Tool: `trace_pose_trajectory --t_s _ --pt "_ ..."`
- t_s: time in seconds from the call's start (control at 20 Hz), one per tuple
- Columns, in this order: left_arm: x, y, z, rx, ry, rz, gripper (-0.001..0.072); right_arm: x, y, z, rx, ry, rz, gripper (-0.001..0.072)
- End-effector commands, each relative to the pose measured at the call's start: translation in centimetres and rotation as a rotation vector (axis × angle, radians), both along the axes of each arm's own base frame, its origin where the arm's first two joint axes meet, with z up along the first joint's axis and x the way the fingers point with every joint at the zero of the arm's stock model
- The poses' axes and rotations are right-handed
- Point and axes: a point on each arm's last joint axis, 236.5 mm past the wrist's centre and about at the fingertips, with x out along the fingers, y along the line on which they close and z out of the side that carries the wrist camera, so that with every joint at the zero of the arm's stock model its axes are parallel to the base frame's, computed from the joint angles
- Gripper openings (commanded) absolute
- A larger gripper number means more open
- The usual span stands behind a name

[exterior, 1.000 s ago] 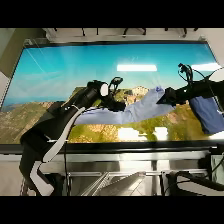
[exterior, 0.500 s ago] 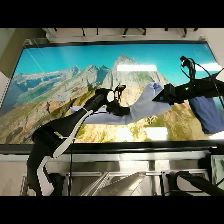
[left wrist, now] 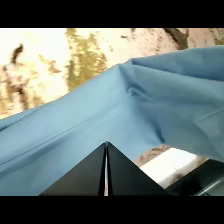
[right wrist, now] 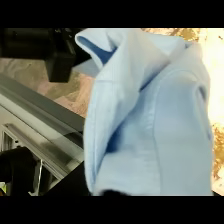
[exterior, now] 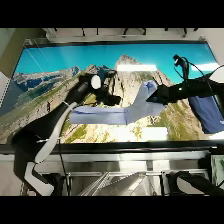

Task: Fold the shirts.

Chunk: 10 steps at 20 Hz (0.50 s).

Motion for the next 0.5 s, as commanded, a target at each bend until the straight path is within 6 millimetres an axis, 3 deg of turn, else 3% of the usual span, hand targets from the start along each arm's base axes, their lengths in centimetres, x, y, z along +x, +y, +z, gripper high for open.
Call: trace_pose_trajectory --t_s 0.0,0.1,0.25,0.35,0.45 --pt "1.3 9.6 6.3 0.120 -0.097 0.048 0.0016 1.2 4.8 0.2 0.018 -0.110 0.040 0.0018" --pt "1.9 14.4 10.2 0.110 -0.151 0.149 0.0016 2.8 8.6 0.5 0.066 -0.170 0.002 0.0018" --pt "2.6 21.0 15.2 0.087 -0.255 0.305 0.0016 3.3 14.8 0.4 0.174 -0.175 -0.007 0.0018" --pt "2.6 24.7 16.9 0.090 -0.291 0.386 0.0016 3.3 18.4 -1.2 0.189 -0.165 0.004 0.0018" --pt "2.3 26.8 17.7 0.086 -0.300 0.426 0.0016 3.4 21.5 -2.9 0.190 -0.159 0.018 0.0018"
